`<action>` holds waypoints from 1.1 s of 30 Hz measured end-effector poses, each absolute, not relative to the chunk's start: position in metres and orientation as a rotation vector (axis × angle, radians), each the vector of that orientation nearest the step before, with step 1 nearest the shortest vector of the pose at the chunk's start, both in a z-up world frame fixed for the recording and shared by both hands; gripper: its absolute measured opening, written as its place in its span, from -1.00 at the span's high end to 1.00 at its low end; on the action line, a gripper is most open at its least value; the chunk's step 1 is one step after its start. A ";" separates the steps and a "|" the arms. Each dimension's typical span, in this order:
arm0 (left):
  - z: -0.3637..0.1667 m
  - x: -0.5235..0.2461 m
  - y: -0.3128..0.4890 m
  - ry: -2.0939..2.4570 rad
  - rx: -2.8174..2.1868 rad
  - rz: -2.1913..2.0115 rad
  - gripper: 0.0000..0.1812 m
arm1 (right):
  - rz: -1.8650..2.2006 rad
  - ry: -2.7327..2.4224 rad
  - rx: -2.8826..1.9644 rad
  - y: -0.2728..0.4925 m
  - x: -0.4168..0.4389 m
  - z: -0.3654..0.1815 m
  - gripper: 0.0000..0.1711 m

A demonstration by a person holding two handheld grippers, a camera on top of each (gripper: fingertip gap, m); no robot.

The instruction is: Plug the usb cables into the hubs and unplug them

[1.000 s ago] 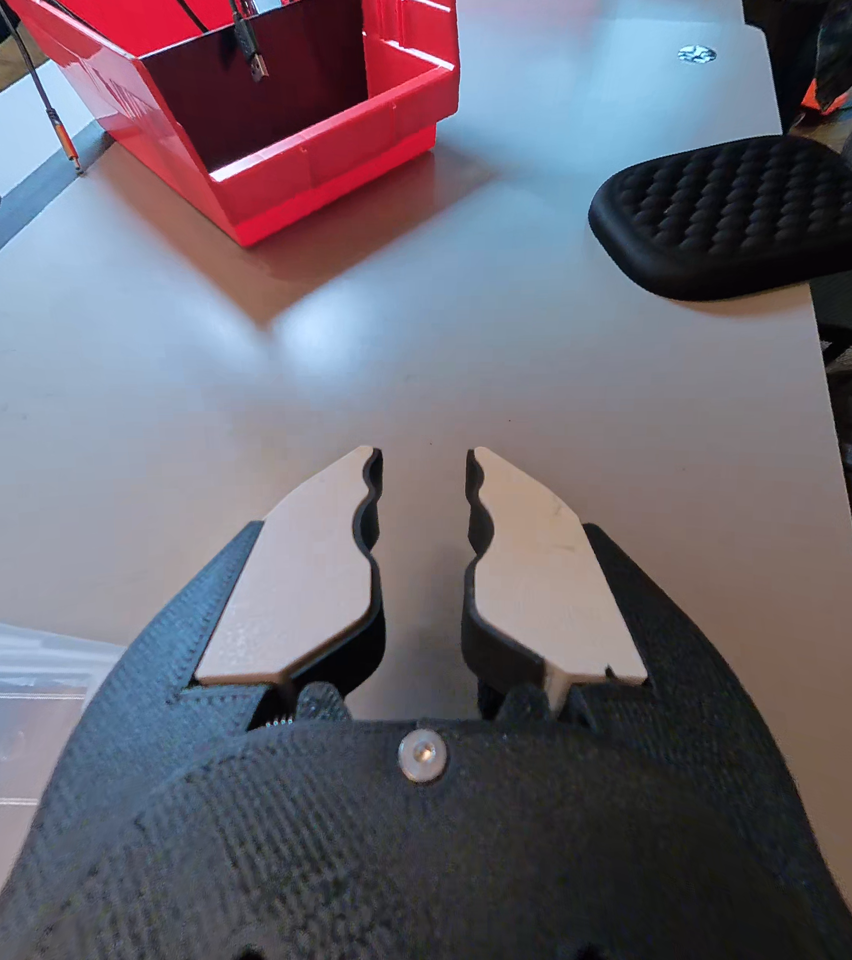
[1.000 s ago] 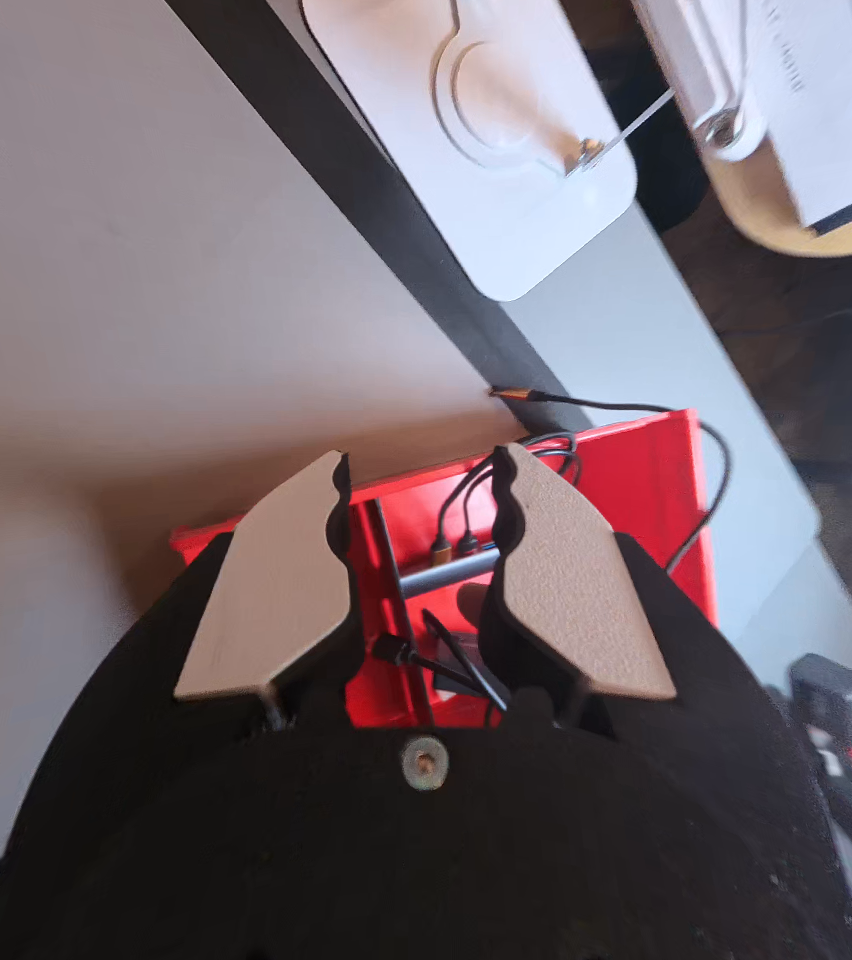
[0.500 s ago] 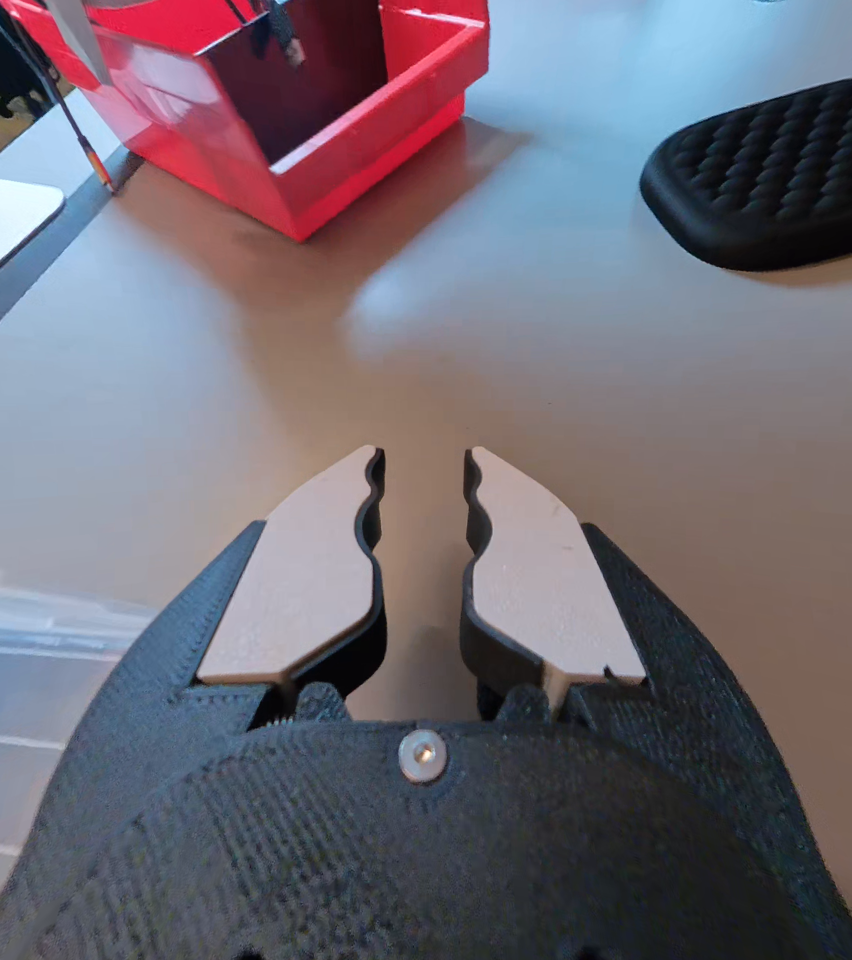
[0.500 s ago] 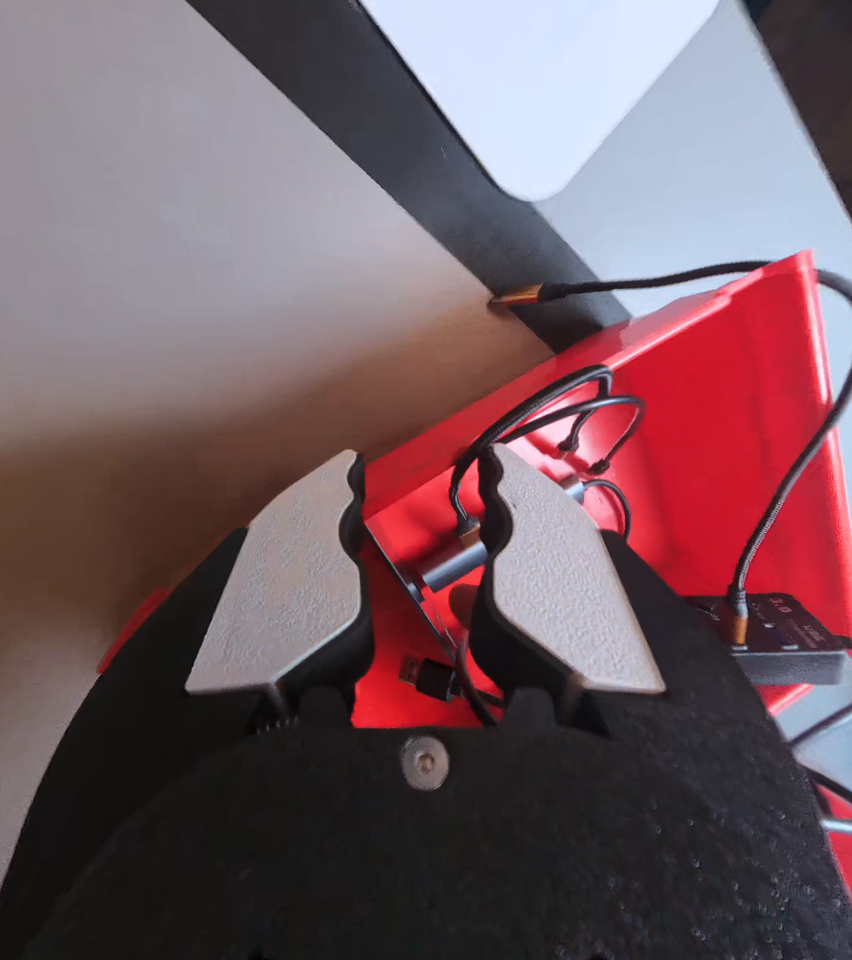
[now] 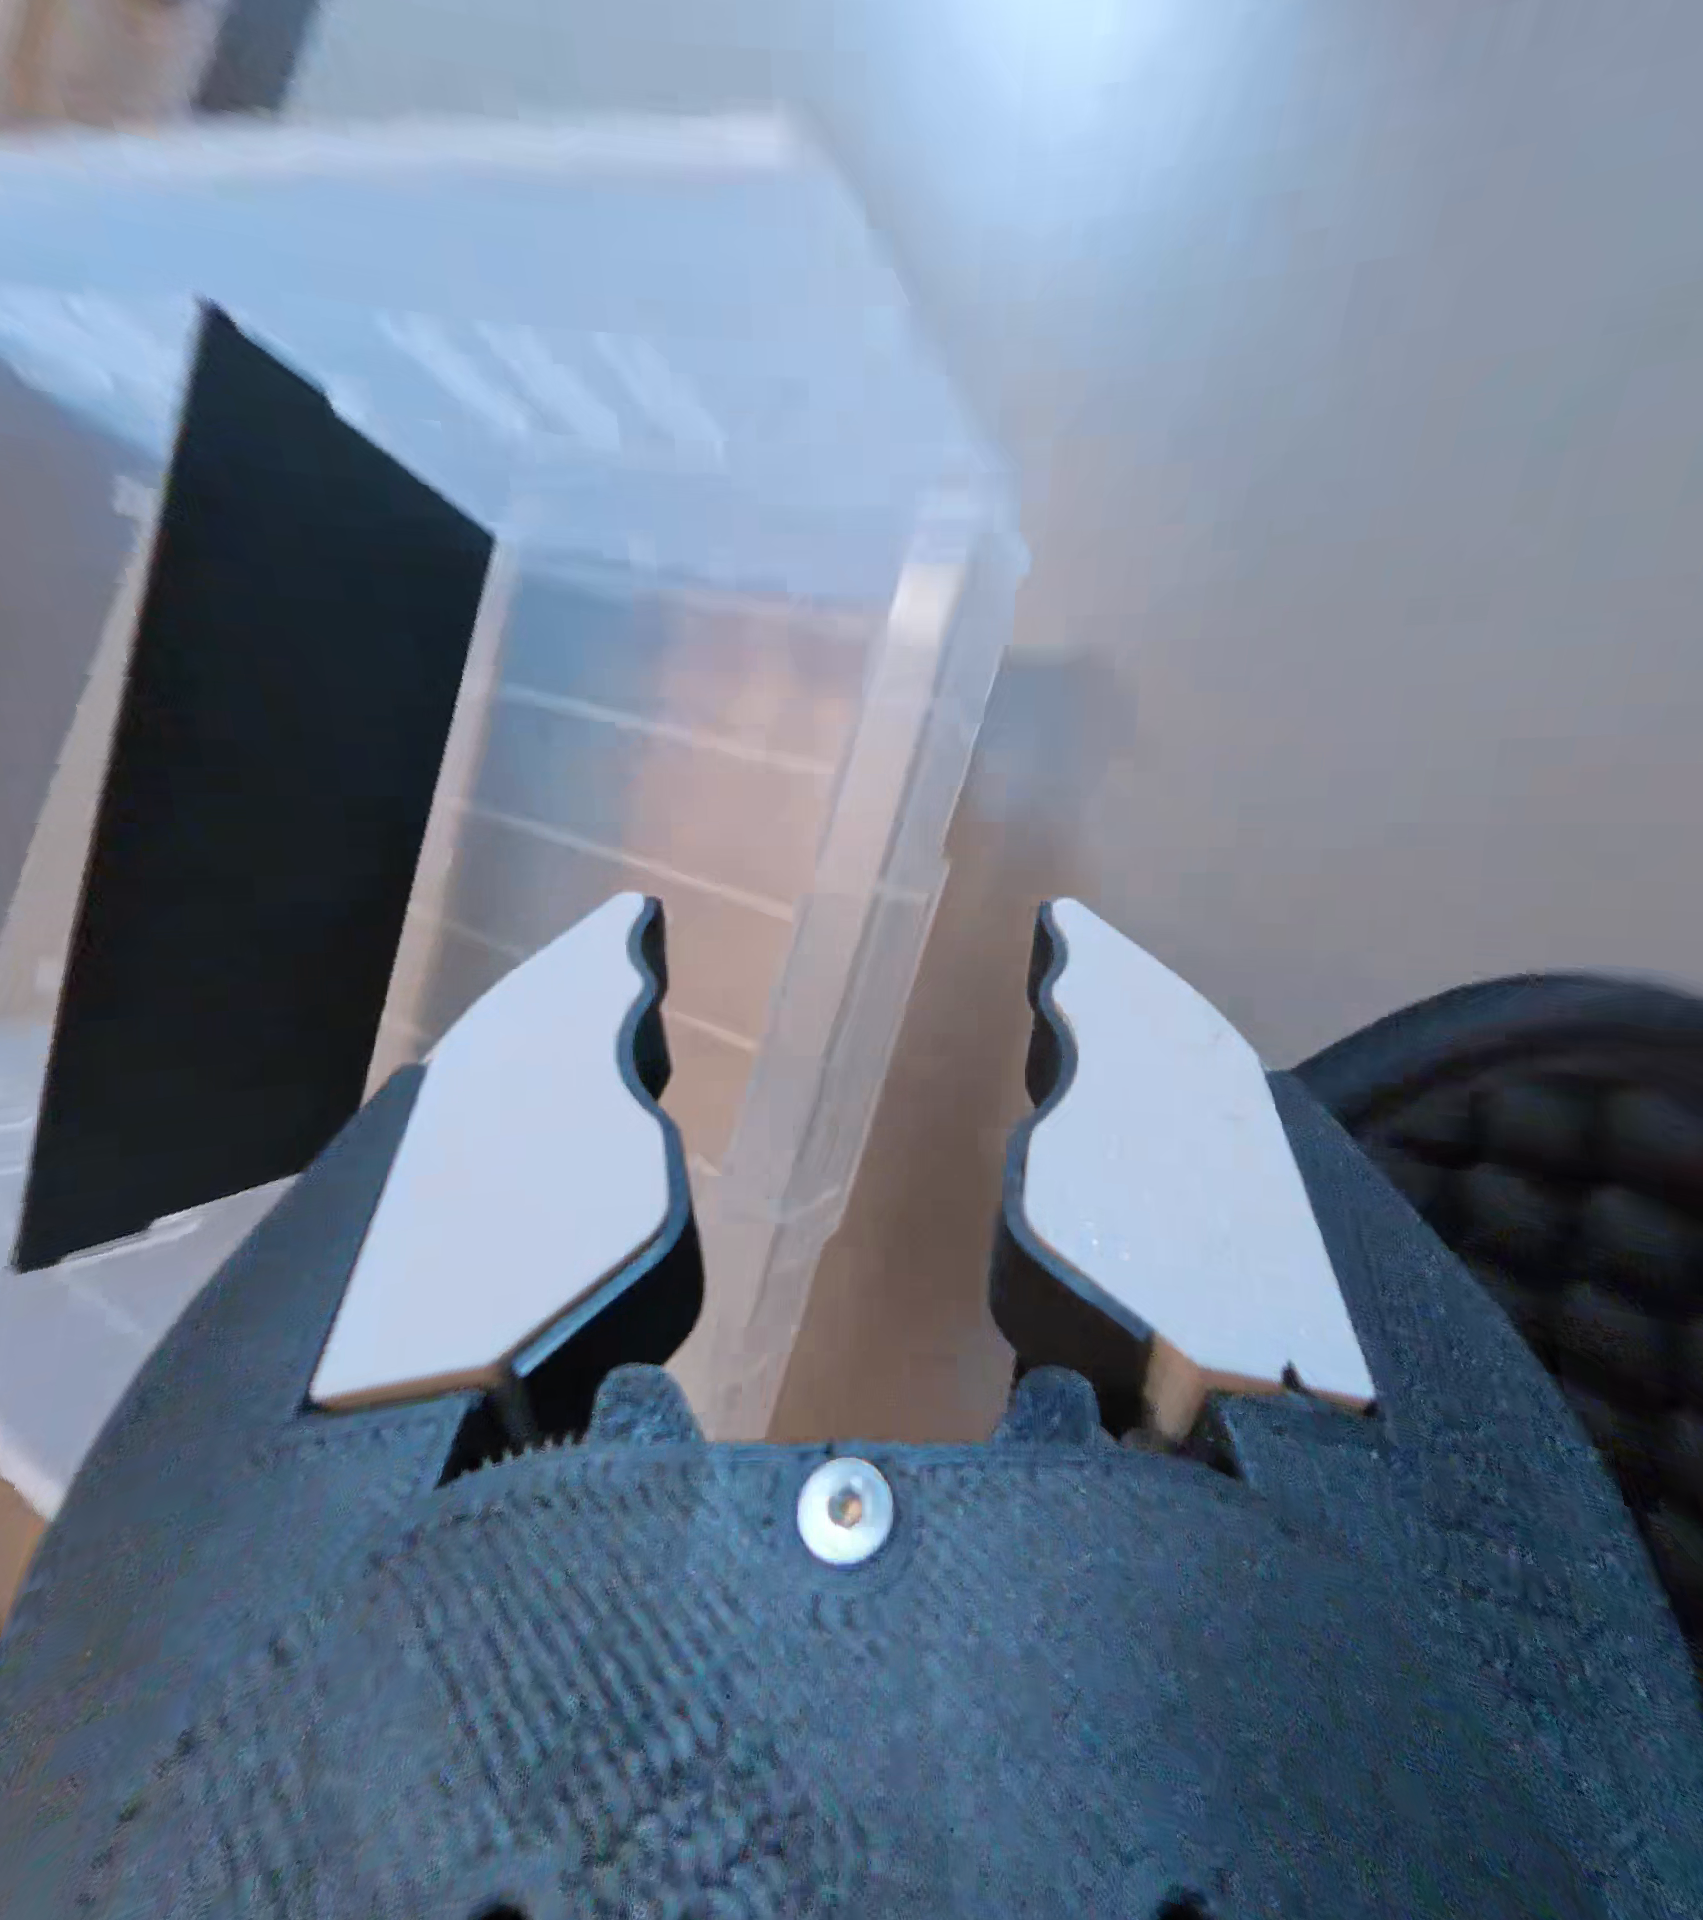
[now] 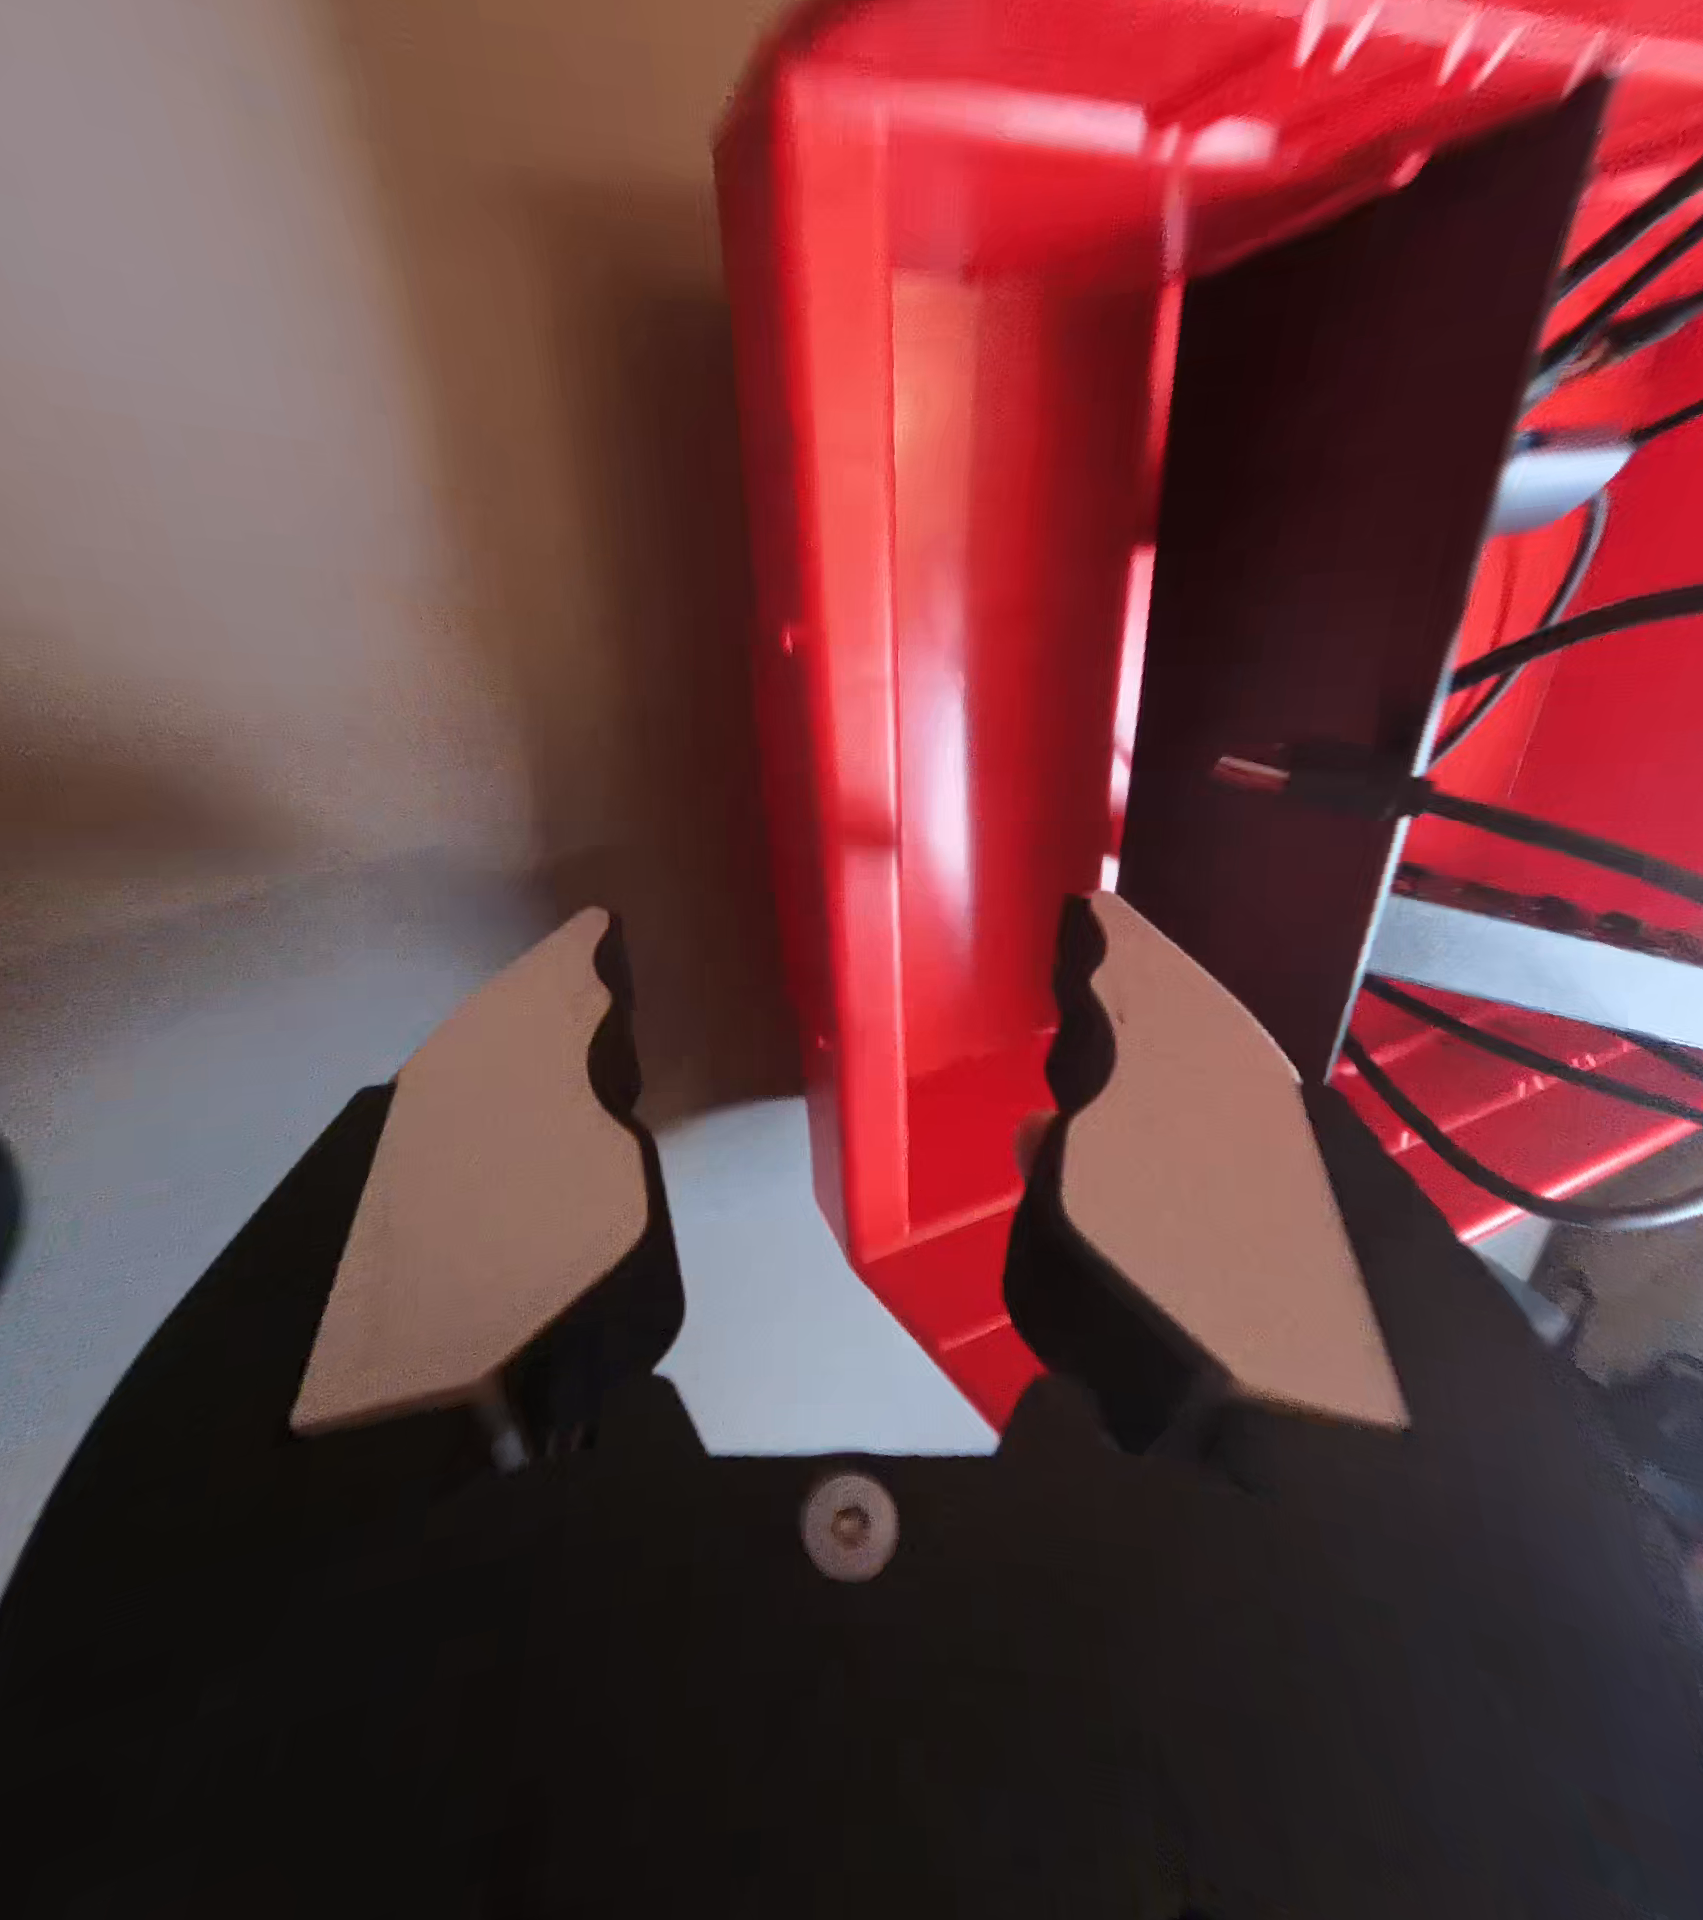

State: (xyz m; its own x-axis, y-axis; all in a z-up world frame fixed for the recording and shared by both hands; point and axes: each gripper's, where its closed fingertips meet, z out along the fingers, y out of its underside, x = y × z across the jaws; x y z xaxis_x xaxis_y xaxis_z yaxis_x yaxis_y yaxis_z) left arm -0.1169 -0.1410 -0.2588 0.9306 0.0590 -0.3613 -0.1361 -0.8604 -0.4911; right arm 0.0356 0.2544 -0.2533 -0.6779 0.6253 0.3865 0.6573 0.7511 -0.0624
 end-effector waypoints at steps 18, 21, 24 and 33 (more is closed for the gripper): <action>-0.287 -0.107 -0.027 0.687 -2.479 0.662 0.66 | 0.077 -2.472 -0.772 0.129 0.082 -0.274 0.65; -0.286 -0.103 0.012 0.814 -2.405 0.659 0.65 | 0.112 -2.430 -0.761 0.106 0.092 -0.271 0.64; -0.284 -0.108 0.033 0.826 -2.384 0.712 0.61 | 0.190 -2.360 -0.752 0.084 0.099 -0.262 0.63; -0.212 0.002 0.011 0.147 -2.082 -0.044 0.44 | 0.910 -1.489 -1.244 0.136 0.152 -0.140 0.52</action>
